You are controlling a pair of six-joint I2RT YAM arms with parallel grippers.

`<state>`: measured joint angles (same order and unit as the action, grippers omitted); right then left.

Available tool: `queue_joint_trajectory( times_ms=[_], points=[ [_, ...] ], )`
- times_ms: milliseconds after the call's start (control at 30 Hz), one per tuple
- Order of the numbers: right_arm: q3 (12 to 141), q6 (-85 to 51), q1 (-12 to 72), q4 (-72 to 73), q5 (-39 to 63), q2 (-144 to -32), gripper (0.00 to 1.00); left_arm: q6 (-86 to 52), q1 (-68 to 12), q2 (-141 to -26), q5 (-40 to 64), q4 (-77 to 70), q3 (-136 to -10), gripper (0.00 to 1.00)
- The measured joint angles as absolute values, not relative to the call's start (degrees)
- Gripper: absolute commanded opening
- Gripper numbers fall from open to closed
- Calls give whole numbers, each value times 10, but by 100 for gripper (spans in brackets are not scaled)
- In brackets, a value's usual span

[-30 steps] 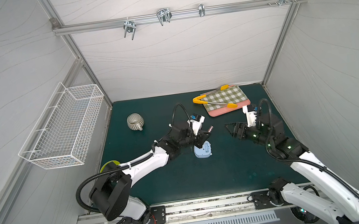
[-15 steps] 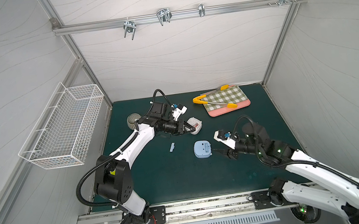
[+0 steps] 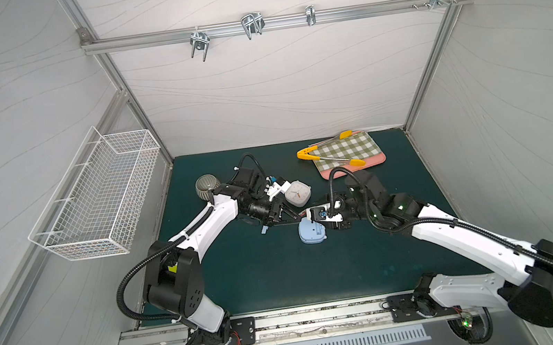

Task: Insert the battery into the alarm
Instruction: Pick up the battery at the center of the board.

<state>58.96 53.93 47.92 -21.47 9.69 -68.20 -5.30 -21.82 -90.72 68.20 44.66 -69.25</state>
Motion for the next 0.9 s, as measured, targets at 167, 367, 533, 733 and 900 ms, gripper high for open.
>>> queue_joint_trajectory(
  times_ms=[167, 367, 533, 733, 900],
  points=[
    [623, 578, 483, -230, 96, -723, 47, -52, -219, -901, 697, 446, -693, 13],
    [639, 601, 485, -236, 97, -751, 44, -53, -219, -901, 703, 444, -690, 13],
    [645, 608, 493, -239, 97, -762, 38, -58, -221, -901, 703, 443, -685, 13],
    [648, 610, 497, -240, 99, -771, 27, -62, -223, -901, 703, 434, -683, 14],
    [649, 609, 499, -240, 99, -773, 21, -65, -225, -900, 703, 430, -677, 14]
  ],
)
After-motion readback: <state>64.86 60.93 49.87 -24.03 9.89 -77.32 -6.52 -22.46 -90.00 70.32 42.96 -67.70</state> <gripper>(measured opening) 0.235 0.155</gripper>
